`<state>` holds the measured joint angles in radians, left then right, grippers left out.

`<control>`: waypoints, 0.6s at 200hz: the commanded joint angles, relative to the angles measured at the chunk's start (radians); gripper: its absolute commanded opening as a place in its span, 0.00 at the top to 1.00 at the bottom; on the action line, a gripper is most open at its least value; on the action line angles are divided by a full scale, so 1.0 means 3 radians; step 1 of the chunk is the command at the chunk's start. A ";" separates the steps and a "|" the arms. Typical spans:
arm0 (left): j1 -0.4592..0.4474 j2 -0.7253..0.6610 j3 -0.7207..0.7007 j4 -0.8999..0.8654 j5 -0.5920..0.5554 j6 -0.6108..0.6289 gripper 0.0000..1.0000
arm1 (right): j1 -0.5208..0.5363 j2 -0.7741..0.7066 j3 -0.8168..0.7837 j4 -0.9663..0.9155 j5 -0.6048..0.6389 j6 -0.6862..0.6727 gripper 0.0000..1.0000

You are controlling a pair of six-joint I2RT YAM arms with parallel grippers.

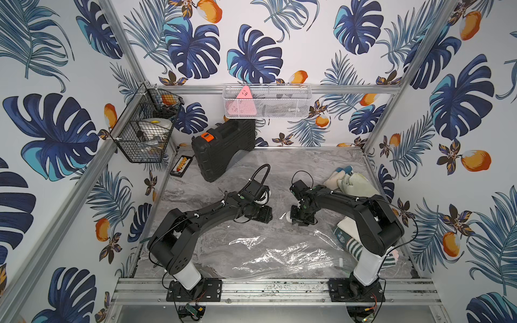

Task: Place the folded towel into the vacuum bag
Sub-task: Adjust the vacuum bag at the center of the board.

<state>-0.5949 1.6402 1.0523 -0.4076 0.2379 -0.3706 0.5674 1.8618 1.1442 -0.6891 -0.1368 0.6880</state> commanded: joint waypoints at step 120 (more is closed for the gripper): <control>0.0170 0.0101 0.0240 0.0314 -0.0148 -0.0046 0.46 | -0.0999 -0.0577 0.0899 -0.0758 0.0305 -0.0574 0.47</control>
<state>-0.5255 1.6825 1.0950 -0.3660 0.1970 -0.3782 0.3969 1.7561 1.4303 -0.7952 -0.1280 0.6075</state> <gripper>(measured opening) 0.531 0.474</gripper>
